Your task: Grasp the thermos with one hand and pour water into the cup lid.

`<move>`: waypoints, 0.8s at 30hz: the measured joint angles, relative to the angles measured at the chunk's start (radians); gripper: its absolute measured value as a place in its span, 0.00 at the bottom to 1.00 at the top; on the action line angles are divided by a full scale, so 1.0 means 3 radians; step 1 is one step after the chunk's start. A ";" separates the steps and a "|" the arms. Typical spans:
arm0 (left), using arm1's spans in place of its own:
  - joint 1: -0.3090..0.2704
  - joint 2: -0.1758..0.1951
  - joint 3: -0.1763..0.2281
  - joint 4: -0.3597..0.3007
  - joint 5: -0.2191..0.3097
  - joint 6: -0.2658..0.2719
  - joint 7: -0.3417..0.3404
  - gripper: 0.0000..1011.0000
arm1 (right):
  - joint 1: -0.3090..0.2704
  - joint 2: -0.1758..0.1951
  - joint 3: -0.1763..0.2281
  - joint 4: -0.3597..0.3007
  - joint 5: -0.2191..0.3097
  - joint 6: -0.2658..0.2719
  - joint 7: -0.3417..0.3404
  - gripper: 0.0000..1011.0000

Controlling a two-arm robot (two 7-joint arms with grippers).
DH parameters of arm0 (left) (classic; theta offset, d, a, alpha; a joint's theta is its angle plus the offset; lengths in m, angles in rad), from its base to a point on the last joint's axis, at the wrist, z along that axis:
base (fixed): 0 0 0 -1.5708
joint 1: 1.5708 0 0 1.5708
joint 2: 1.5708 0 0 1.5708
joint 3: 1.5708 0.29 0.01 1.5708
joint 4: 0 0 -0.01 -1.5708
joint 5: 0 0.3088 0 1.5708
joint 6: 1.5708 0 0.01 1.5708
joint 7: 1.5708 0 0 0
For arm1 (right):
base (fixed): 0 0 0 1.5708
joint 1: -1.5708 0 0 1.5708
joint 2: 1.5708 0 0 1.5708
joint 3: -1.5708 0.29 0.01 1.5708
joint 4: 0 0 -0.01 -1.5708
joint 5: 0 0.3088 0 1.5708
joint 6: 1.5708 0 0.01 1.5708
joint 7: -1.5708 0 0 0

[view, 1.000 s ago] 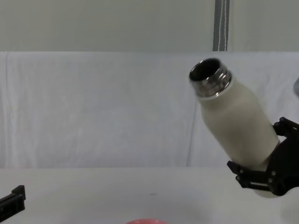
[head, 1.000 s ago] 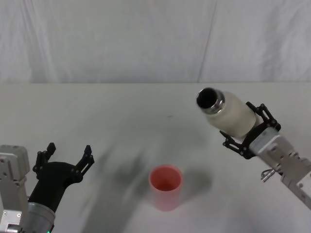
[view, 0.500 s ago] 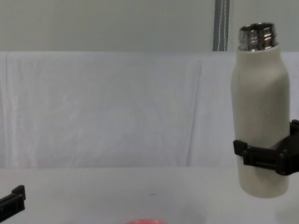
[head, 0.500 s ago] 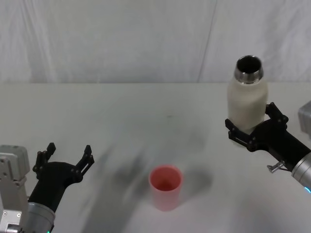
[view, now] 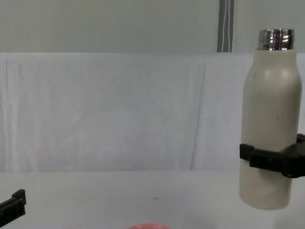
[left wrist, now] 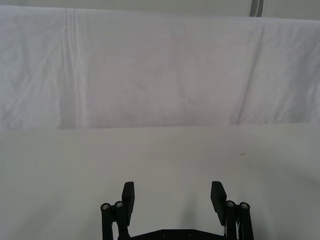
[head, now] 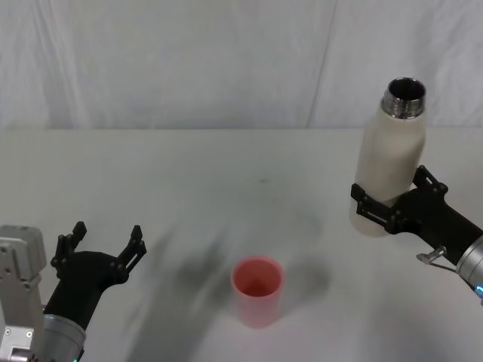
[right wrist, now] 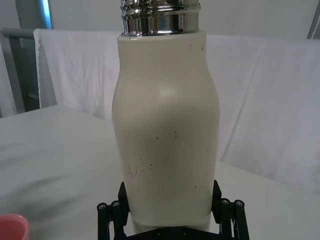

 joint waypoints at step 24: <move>0.0000 0.0000 0.0000 0.0000 0.0000 0.0000 0.0000 0.99 | 0.0084 0.0052 -0.0162 0.0227 0.0112 0.0055 -0.0343 0.94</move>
